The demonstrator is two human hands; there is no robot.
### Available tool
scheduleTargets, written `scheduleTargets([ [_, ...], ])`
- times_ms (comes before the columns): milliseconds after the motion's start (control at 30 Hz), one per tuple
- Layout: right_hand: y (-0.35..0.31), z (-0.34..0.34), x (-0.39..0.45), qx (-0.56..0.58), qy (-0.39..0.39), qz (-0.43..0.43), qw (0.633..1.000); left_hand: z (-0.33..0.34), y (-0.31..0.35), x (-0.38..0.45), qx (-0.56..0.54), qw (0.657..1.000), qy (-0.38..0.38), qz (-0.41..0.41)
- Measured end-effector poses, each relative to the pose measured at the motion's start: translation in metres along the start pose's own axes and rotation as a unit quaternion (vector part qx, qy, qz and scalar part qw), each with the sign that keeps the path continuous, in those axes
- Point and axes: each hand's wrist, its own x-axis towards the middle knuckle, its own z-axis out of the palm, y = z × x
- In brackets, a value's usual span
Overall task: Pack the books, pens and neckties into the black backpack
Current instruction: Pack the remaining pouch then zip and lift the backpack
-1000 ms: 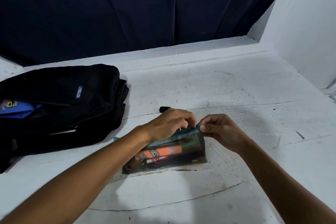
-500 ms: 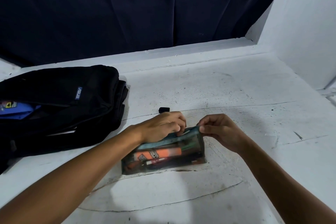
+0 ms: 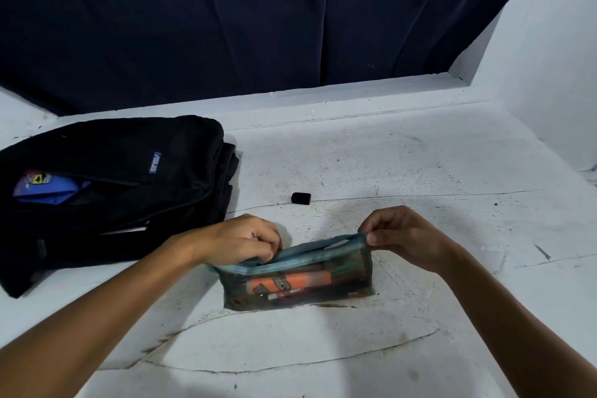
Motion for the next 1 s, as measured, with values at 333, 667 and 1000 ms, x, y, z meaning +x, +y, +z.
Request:
scheduleTargets([
  [333, -0.030, 0.027, 0.016, -0.206, -0.014, 0.030, 0.978, 0.009, 0.008, -0.001, -0.014, 0.999, 0.040, -0.005],
  [667, -0.039, 0.037, 0.033, -0.306, -0.063, 0.100, 0.945, 0.015, 0.015, -0.007, 0.033, 0.998, 0.048, 0.007],
  [1000, -0.021, 0.025, 0.124, -0.384, 0.116, 0.012, 0.916, 0.018, 0.017, -0.010, 0.015, 0.997, 0.065, -0.038],
])
